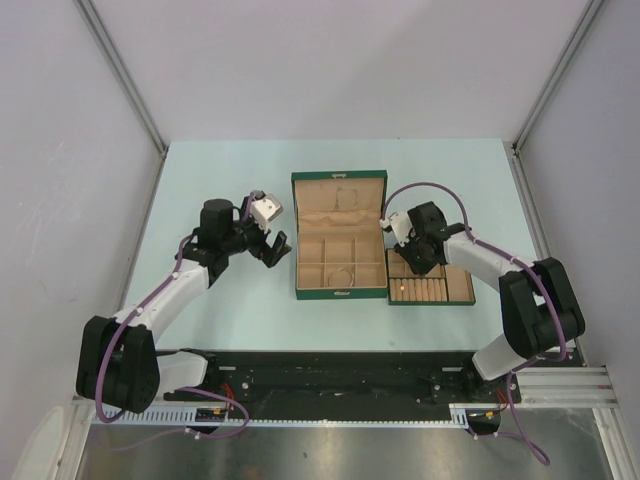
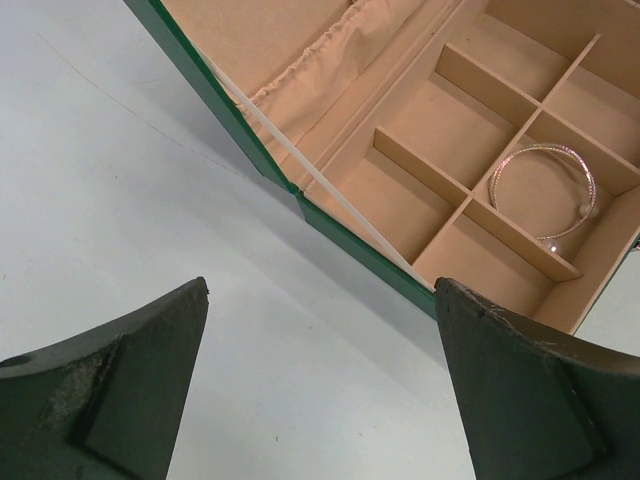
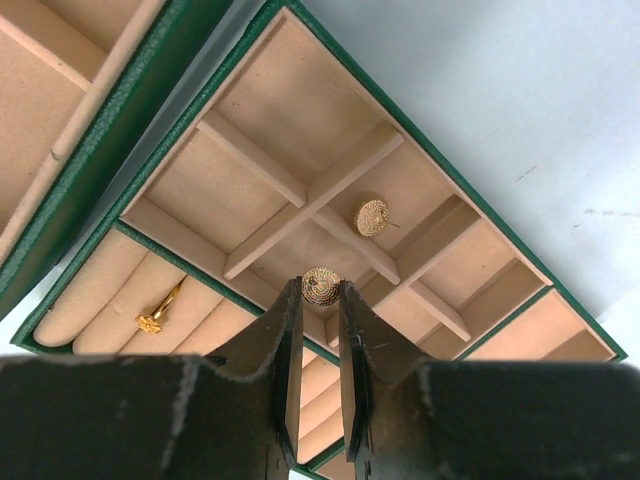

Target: Organize the mixed jewelry

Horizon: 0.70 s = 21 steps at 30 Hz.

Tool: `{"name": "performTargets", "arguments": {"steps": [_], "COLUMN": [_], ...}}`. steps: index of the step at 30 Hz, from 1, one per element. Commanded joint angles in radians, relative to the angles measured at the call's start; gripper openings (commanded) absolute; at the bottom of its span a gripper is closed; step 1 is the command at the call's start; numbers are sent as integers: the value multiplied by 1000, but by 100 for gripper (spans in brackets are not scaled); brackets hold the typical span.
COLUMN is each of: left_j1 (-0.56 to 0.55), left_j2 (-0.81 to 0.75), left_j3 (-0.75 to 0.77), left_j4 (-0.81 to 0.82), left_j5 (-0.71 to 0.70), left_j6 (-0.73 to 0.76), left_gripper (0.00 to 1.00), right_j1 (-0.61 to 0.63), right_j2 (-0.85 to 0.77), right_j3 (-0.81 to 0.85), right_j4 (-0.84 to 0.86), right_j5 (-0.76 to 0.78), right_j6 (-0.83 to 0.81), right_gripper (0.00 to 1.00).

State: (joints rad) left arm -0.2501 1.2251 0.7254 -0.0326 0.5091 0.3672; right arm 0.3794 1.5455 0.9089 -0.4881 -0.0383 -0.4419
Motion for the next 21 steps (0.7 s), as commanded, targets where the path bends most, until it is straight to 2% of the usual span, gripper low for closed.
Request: {"name": "performTargets", "arguments": {"steps": [1, 21], "left_j1": [3, 5], "left_j2": [4, -3], "left_j3": [8, 5], "left_j4": [10, 7], "left_j5": [28, 29], "left_j6": [-2, -1], "left_gripper": [100, 100], "right_j1": [15, 19], "right_j2": [11, 4], "right_j3": [1, 1], "right_j4": [26, 29], "right_j5": [18, 32], "right_j6": [-4, 8], "right_gripper": [18, 34]}}
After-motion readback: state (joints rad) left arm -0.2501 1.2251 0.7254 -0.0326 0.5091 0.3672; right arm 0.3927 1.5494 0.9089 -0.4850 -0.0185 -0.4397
